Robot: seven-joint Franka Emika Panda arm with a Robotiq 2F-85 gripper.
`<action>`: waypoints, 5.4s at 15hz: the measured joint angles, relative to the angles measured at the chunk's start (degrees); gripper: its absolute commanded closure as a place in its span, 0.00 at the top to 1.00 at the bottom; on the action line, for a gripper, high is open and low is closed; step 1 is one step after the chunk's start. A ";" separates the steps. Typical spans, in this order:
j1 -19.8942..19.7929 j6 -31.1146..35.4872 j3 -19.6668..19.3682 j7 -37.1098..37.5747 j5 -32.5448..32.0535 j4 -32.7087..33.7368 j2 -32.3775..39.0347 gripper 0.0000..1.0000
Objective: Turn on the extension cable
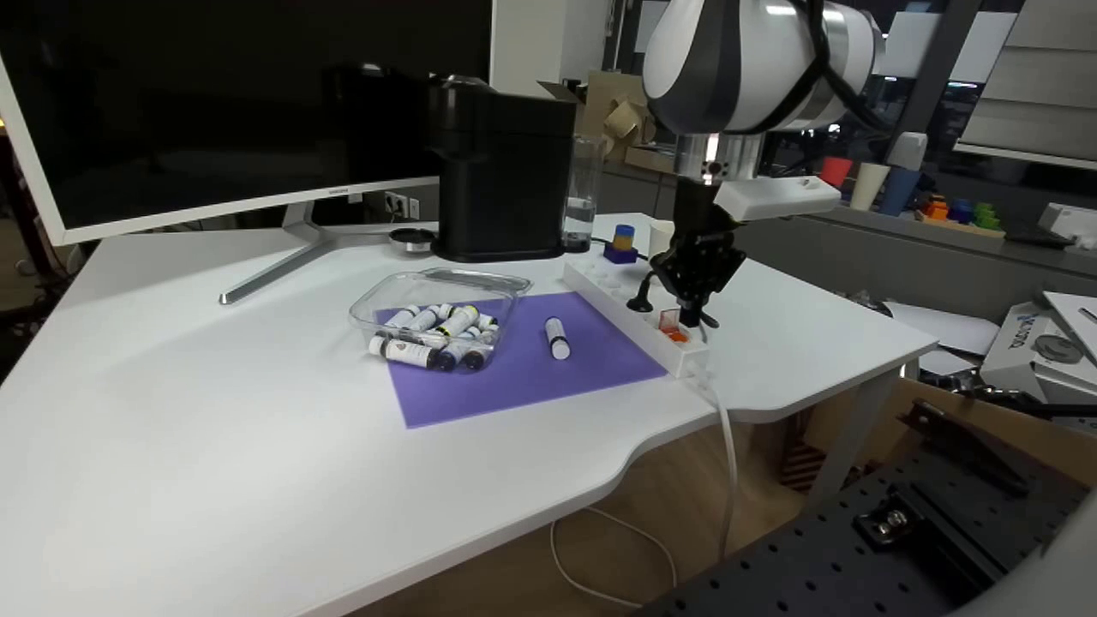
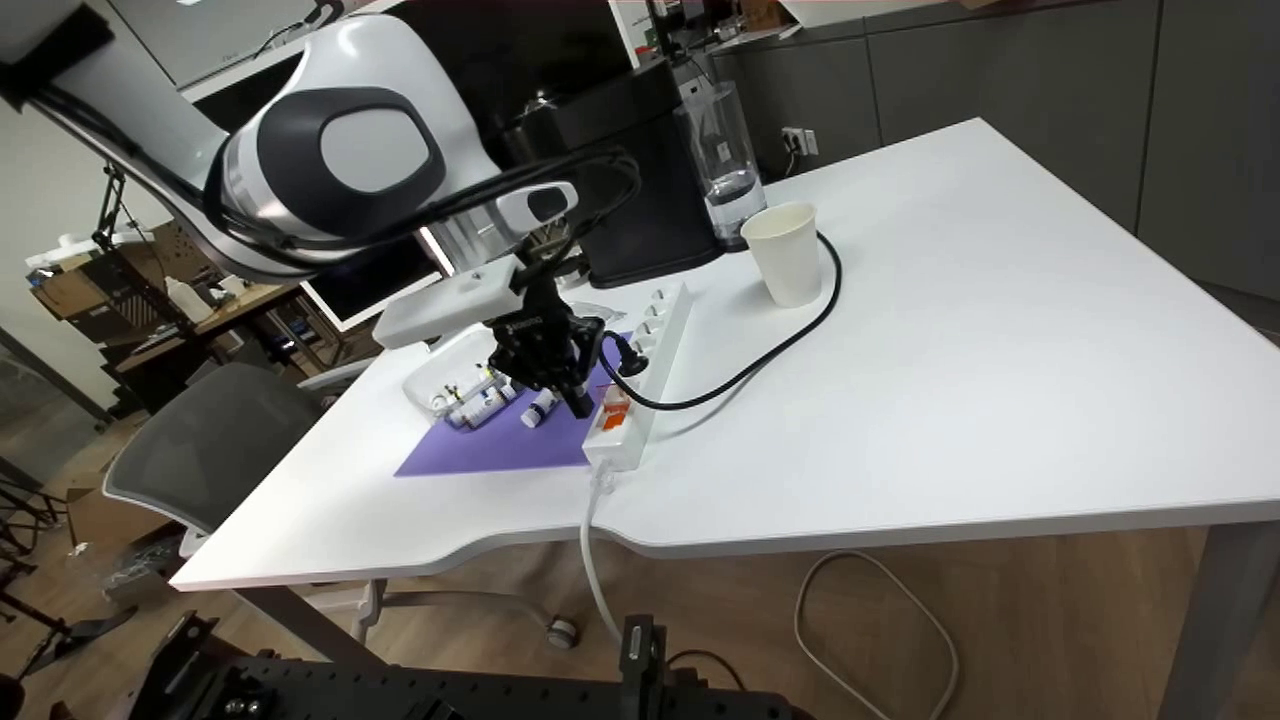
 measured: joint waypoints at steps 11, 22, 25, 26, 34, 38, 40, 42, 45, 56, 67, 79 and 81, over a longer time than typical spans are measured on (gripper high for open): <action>0.05 4.35 -0.82 0.00 -0.74 0.85 3.62 0.00; 0.18 4.26 -0.66 -0.23 -0.79 4.22 7.41 0.00; 0.02 3.14 -0.51 -0.27 -0.69 5.11 7.97 0.00; -0.16 2.59 -0.32 -0.33 -0.59 5.38 8.01 0.00; -2.30 0.56 1.74 -3.03 0.82 6.42 8.05 0.00; -2.59 0.58 2.07 -3.39 0.92 6.45 8.05 0.00; -2.59 0.75 2.11 -3.39 0.92 6.45 8.05 0.00; -2.58 0.79 2.11 -3.39 0.91 6.44 8.05 0.01; -2.57 0.79 2.11 -3.39 0.91 6.44 8.05 0.01; -2.93 0.82 2.27 -3.66 1.74 6.64 8.40 0.00; -10.64 -9.71 7.24 -12.98 14.13 12.59 10.43 0.00; -6.62 -7.87 3.48 -14.55 4.76 -1.28 -8.06 0.66; -5.27 -7.74 1.69 -11.19 -0.66 -3.84 -13.01 0.80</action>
